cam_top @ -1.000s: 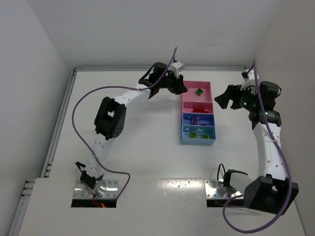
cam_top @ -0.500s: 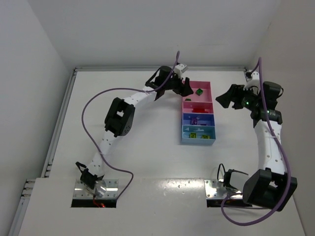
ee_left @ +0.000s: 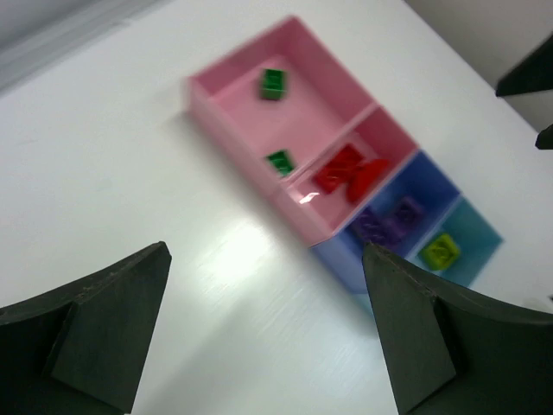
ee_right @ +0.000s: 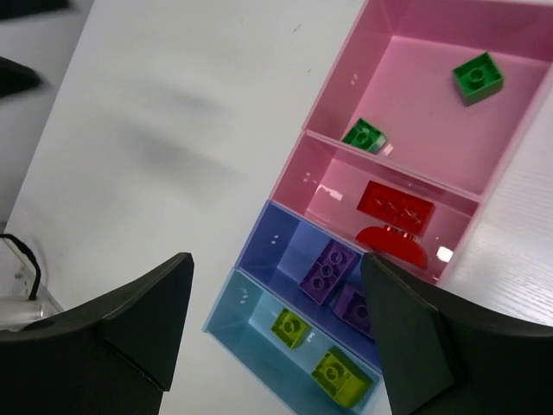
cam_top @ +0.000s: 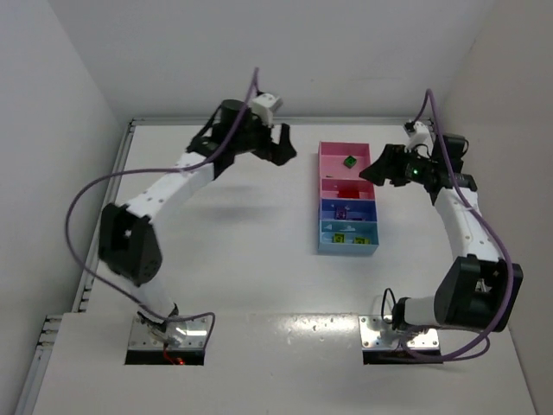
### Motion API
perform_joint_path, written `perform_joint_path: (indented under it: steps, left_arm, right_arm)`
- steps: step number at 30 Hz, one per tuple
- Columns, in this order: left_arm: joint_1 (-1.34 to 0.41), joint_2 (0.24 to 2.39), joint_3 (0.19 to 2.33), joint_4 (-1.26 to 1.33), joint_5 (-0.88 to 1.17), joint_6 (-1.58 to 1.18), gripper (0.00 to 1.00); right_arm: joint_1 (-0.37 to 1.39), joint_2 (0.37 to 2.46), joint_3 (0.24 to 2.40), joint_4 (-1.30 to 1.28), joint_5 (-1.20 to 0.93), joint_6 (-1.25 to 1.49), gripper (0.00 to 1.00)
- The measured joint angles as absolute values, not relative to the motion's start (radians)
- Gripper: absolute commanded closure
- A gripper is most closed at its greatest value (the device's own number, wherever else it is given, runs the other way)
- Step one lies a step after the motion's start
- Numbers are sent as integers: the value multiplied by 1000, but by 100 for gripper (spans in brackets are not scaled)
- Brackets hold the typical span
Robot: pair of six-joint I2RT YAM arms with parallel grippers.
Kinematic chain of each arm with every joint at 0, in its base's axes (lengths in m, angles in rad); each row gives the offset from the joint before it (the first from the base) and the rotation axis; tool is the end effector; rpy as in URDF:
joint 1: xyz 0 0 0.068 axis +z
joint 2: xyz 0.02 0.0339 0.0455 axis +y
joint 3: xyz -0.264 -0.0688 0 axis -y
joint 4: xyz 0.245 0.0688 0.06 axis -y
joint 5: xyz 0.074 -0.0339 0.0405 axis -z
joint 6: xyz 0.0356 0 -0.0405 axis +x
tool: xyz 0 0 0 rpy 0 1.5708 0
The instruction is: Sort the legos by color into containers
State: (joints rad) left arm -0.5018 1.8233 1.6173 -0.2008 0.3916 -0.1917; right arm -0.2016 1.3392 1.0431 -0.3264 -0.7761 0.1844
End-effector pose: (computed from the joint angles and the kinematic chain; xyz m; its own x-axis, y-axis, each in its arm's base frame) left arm 0.3759 -0.2217 0.3354 -0.4838 0.0646 -0.8728 0.6720 0.6663 -0.3232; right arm 0.2911 -0.0340 0.2984 -0.6376 0.2639 -0.7238 -0.3029 0.7780 0.5505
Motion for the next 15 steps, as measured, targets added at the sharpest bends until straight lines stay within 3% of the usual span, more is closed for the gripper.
perform_joint_path:
  steps: [7, 15]
  left_arm:
    - [-289, 1425, 1281, -234, 224, -138, 0]
    - [-212, 1371, 1053, -324, 183, -110, 0]
  right_arm:
    - [-177, 1395, 1044, -300, -735, 184, 21]
    - [-187, 1398, 1044, -283, -695, 175, 20]
